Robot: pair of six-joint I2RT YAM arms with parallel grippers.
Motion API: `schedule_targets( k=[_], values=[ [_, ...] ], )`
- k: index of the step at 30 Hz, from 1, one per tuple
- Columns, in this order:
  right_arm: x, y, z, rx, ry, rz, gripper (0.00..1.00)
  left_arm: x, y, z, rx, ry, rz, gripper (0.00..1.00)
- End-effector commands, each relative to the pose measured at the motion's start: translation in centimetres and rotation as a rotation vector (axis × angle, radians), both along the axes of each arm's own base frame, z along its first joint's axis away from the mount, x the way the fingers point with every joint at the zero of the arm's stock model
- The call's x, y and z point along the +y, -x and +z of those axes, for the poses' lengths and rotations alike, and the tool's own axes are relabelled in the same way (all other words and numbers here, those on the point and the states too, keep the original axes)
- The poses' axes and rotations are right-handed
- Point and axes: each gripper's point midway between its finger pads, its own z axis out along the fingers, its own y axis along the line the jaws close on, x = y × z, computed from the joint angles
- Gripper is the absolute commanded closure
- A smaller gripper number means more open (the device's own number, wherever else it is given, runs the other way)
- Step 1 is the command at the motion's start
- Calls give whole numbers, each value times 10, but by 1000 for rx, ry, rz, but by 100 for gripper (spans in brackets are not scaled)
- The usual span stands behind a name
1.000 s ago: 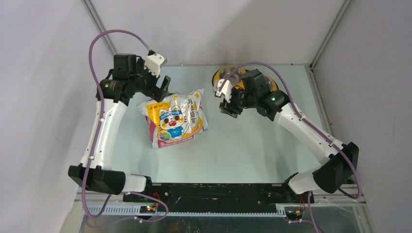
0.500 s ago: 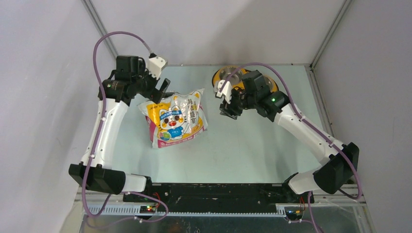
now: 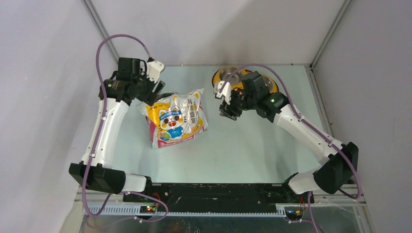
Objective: Serve the pet food
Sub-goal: Open the pet food bag at the center of the board.
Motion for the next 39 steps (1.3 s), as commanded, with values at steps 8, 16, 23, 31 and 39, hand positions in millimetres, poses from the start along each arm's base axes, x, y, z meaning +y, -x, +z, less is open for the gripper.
schedule_targets(
  k=[8, 16, 23, 31, 39],
  values=[
    [6, 2, 19, -38, -66, 10, 47, 32, 21, -7, 48, -105, 157, 30],
    [6, 3, 19, -41, -65, 19, 47, 36, 30, -12, 82, -128, 160, 37],
    [13, 8, 29, -128, -20, 97, 47, 23, 33, -17, 147, -97, 81, 72],
    [48, 15, 70, -341, 81, 269, 45, -8, 41, 14, 151, 35, -26, 99],
    [122, 31, 144, -507, -31, 423, 45, -50, 60, 29, 109, 95, -187, 100]
  ],
)
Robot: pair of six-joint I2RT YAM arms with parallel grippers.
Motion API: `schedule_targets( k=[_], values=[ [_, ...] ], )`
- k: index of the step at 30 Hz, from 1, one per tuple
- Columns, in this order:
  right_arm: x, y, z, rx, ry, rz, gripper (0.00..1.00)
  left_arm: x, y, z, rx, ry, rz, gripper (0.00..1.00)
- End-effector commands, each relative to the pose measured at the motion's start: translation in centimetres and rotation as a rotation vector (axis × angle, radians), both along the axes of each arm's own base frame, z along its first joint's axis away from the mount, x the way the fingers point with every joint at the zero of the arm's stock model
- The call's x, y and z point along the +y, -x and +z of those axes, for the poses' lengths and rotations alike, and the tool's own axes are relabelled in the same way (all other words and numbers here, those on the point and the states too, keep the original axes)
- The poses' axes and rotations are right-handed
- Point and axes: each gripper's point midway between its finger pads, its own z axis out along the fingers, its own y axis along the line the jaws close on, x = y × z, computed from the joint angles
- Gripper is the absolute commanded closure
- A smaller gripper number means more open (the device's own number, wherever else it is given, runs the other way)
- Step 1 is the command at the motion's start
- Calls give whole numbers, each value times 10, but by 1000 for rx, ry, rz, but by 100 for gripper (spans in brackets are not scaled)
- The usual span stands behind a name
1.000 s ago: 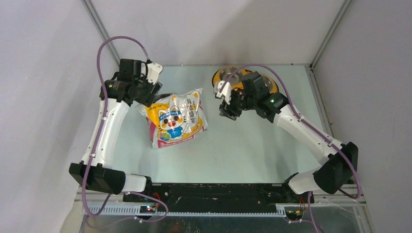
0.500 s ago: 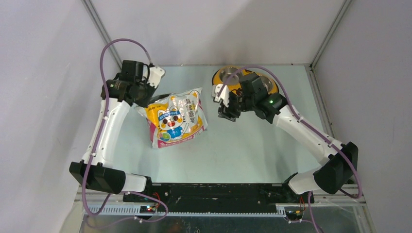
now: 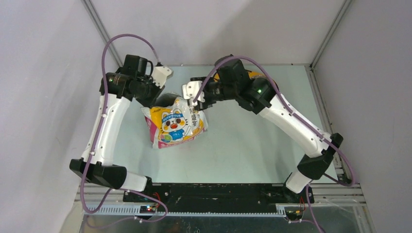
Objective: Serve the pet food
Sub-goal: Open the pet food bag at the center of the board.
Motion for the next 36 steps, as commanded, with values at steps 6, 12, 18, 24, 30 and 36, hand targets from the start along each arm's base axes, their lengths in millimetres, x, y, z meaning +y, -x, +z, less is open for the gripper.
schedule_targets(
  k=[6, 12, 18, 24, 30, 36],
  values=[
    [58, 27, 6, -44, 35, 214, 47, -34, 15, 21, -87, 92, -84, 100],
    [75, 34, -30, 31, 98, 235, 51, -32, 9, 35, -155, 110, -36, 100],
    [97, 5, -39, 31, 58, 118, 51, -30, 9, 41, -185, 120, -11, 100],
    [108, -10, -58, 48, 63, 81, 50, -30, 9, 38, -192, 128, -5, 100],
    [113, -8, -74, 74, 82, 78, 56, -29, 6, 36, -196, 119, 10, 100],
    [120, -21, -71, 58, 47, 27, 60, -25, 3, 36, -204, 106, 29, 98]
  ],
)
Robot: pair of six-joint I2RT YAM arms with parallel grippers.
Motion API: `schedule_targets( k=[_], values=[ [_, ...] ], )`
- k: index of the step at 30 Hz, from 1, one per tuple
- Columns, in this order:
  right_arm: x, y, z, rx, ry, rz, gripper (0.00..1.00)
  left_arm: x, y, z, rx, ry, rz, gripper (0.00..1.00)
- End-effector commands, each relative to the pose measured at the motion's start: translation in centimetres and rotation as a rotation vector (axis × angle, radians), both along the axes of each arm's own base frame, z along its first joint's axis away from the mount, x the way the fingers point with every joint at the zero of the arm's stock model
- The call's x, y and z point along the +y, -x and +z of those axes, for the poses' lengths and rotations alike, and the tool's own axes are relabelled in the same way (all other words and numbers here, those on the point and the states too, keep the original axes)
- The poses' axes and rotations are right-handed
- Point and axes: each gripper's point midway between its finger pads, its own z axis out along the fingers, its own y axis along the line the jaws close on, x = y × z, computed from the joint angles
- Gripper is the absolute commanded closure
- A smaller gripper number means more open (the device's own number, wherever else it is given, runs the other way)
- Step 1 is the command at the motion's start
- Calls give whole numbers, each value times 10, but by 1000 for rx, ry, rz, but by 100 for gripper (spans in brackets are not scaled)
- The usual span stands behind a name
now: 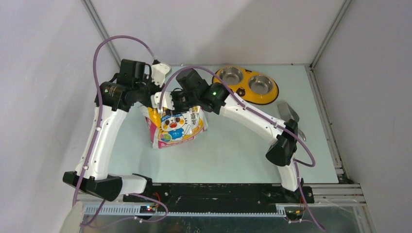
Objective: Serve the pet food
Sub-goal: Open the pet food bag at the center of the board.
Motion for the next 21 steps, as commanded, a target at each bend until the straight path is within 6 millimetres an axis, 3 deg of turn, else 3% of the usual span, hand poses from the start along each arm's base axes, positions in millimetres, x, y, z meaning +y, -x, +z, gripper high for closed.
schedule_targets(
  k=[1, 7, 12, 18, 21],
  values=[
    [13, -14, 10, -26, -60, -52, 59, -2, -2, 11, -52, 28, 18, 98],
    [23, -24, 11, -57, -76, -61, 58, 15, -9, 21, -99, 28, 104, 96],
    [25, -27, 0, -59, -53, -60, 64, 33, -15, 28, -129, 62, 175, 95],
    [20, -19, 0, -36, -22, -45, 85, 31, -13, 17, -97, 68, 131, 94],
    [14, -11, 22, -17, -56, -42, 100, 26, -10, 13, -78, 74, 87, 92]
  ],
)
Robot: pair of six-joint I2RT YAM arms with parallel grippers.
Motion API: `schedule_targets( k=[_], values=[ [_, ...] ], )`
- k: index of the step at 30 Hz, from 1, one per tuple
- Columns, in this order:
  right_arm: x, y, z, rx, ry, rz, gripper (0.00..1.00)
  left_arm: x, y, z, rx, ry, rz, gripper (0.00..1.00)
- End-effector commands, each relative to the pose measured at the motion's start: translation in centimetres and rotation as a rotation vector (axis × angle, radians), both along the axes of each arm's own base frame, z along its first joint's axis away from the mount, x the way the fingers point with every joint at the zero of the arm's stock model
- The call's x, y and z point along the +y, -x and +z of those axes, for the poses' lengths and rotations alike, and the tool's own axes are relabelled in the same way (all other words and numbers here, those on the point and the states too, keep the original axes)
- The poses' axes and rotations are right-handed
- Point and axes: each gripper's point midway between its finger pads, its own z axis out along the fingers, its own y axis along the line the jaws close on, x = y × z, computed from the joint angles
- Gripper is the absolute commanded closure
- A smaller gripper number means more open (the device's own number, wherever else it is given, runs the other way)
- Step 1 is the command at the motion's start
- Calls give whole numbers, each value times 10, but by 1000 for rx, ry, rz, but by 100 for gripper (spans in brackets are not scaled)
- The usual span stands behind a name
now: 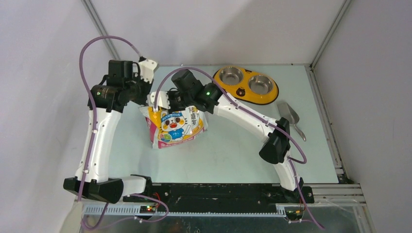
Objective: Serve the pet food
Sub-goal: Open the pet food bag at the center of the board.
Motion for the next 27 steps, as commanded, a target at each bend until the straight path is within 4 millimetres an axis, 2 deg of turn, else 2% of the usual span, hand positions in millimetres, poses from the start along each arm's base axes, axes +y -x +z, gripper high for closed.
schedule_targets(
  k=[1, 7, 13, 17, 22, 24, 27],
  values=[
    [-5, 14, 41, 17, -64, 15, 100, -13, 6, 5, -20, 38, -91, 91],
    [-25, 36, 76, 99, -114, 57, 100, -25, 11, 13, -31, 73, -156, 85],
    [-41, 57, 91, 218, -142, 118, 100, -33, 16, 5, 11, 81, -202, 82],
    [-46, 61, 96, 280, -164, 124, 100, -38, 23, -4, 43, 71, -242, 77],
    [-55, 81, 100, 389, -169, 198, 100, -38, 20, -18, 64, 14, -224, 76],
    [-57, 88, 97, 402, -154, 211, 100, -36, 18, -26, 79, -20, -213, 77],
    [-58, 87, 86, 376, -118, 194, 100, -29, 14, -30, 78, -64, -179, 80]
  ],
)
